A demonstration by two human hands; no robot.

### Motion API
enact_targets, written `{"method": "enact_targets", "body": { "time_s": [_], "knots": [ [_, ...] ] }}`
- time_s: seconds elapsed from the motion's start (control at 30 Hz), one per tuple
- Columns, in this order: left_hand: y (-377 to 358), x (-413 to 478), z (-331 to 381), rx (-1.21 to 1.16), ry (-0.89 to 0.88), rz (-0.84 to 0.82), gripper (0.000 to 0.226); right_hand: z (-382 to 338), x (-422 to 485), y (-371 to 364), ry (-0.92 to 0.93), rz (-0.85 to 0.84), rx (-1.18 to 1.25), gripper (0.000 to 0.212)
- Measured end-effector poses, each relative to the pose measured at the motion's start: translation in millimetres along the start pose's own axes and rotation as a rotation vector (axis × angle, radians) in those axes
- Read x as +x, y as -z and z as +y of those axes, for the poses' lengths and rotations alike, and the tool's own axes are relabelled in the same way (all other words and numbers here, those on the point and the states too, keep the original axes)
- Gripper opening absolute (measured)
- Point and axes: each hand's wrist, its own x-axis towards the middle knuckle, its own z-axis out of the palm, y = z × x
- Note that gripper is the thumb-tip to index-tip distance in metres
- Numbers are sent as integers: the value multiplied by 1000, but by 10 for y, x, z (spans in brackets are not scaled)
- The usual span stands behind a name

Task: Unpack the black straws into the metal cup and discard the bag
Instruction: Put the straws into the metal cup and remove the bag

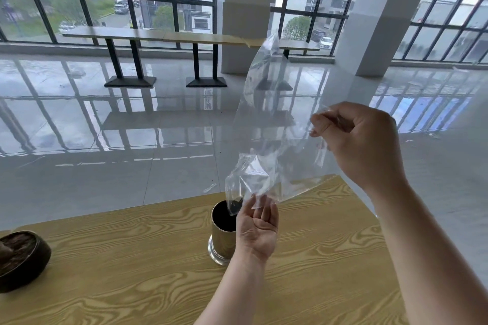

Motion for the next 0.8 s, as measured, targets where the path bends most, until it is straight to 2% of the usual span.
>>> {"method": "enact_targets", "body": {
  "time_s": [0.27,0.5,0.6,0.8],
  "knots": [
    [-294,-11,539,105,-170,-74,6,129,-39,-2,-2,15,-77,6],
    [-367,-331,1073,185,-272,-199,12,107,-88,-204,0,19,-94,11],
    [-309,-530,1315,235,-369,-159,24,35,-135,-364,-14,-2,-41,10],
    [-20,-1022,1891,397,-633,42,17,-206,-288,-836,-34,-66,84,13]
  ]
}}
